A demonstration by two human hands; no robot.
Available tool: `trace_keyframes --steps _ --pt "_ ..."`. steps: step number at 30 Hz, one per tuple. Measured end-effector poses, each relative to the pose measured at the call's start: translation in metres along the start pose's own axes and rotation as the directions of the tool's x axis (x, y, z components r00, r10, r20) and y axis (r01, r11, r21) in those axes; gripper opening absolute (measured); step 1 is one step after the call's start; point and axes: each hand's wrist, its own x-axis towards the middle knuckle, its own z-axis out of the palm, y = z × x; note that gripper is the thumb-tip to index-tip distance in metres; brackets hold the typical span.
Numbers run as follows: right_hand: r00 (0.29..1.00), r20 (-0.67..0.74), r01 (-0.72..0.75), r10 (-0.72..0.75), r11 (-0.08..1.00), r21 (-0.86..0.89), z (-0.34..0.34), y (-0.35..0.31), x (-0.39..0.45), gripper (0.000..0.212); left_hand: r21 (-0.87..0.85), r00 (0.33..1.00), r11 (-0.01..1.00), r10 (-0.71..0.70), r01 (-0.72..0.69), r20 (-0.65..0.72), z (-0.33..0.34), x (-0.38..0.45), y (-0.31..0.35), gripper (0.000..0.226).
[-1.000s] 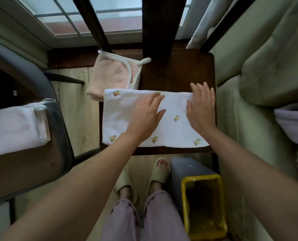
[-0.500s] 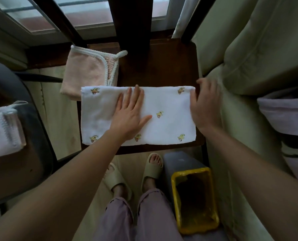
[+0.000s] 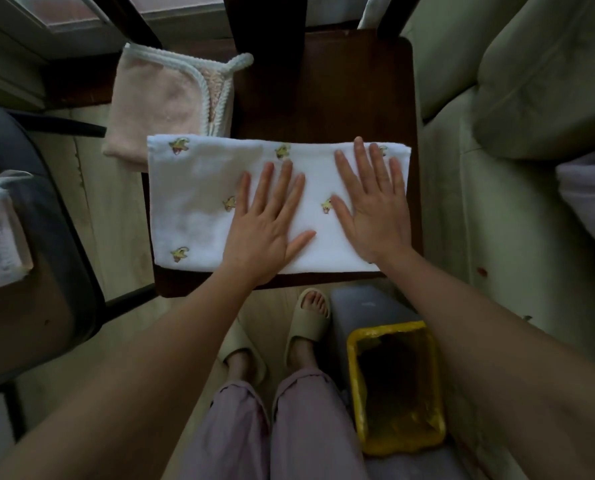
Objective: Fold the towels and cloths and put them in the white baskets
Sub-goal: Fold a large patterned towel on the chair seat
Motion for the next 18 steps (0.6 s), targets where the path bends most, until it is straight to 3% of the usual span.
trace_keyframes --steps 4,7,10,12,14,16,18 --pt "0.997 -0.002 -0.082 0.082 0.997 0.004 -0.001 -0.004 0.000 0.064 0.001 0.999 1.000 -0.015 0.015 0.030 -0.002 0.003 0.000 0.080" --pt "0.979 -0.048 -0.195 0.197 0.980 0.045 -0.007 -0.021 -0.005 0.062 -0.093 1.000 0.996 -0.001 0.002 0.013 -0.012 0.007 -0.002 0.075" --pt "0.976 -0.074 -0.192 0.204 0.971 0.141 -0.011 -0.048 -0.017 0.061 -0.294 0.984 0.956 -0.045 -0.007 -0.171 -0.028 -0.003 -0.015 0.060" --pt "0.983 -0.068 -0.157 0.171 0.972 0.173 -0.010 -0.068 -0.019 0.061 -0.448 0.912 0.891 -0.240 0.070 -0.334 -0.038 -0.019 -0.027 0.050" --pt "0.986 -0.069 -0.135 0.149 0.975 0.176 -0.008 -0.086 -0.014 0.060 -0.594 0.774 0.769 -0.518 0.236 -0.363 -0.047 -0.035 -0.038 0.049" --pt "0.987 -0.054 -0.137 0.150 0.971 0.194 -0.005 -0.101 -0.007 0.060 -0.688 0.621 0.593 -0.739 0.418 -0.260 -0.053 -0.043 -0.048 0.055" --pt "0.987 -0.038 -0.148 0.158 0.970 0.191 -0.001 -0.113 0.001 0.060 -0.749 0.566 0.424 -0.821 0.509 -0.080 -0.052 -0.046 -0.059 0.066"
